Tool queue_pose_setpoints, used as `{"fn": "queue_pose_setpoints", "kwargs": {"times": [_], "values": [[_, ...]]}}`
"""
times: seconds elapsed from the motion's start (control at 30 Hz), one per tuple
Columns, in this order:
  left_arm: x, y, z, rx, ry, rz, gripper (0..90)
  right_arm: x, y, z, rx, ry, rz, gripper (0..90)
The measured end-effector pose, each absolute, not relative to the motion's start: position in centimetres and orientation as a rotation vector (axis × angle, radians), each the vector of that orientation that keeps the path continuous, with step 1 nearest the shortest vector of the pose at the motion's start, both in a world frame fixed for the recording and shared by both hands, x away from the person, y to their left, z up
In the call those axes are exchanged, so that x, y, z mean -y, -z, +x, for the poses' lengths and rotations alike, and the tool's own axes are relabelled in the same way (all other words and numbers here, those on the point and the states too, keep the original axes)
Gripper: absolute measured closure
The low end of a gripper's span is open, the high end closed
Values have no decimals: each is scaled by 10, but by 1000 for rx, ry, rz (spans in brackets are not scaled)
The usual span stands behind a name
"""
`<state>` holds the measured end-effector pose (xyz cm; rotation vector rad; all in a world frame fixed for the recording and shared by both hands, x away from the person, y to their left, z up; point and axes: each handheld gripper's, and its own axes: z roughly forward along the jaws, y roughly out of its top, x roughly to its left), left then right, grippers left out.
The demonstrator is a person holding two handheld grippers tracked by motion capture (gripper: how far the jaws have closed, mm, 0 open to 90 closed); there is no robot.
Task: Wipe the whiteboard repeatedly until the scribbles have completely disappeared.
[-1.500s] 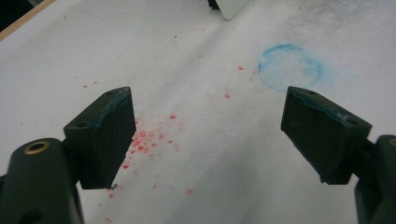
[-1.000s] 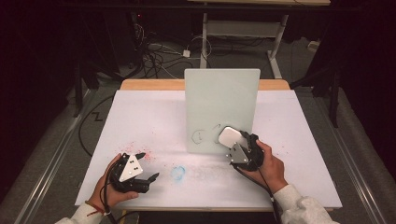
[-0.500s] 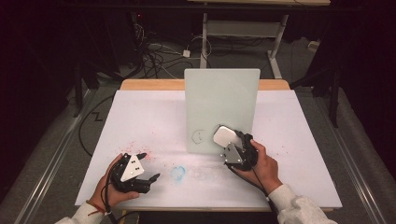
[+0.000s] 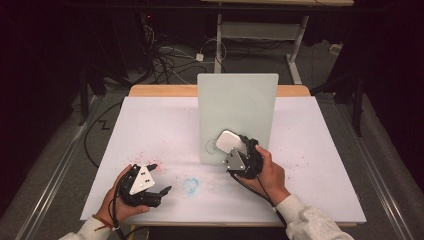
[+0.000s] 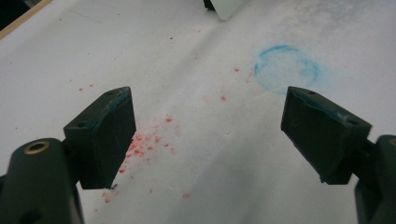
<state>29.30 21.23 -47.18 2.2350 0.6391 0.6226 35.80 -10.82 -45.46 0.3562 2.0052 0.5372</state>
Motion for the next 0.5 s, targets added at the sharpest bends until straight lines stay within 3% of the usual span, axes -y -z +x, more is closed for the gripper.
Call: {"fn": "queue_pose_setpoints", "kwargs": {"times": [0.5], "values": [[-214, 472, 292, -633, -623, 2241, 174, 78, 473, 351, -2057, -465, 243, 298]]}}
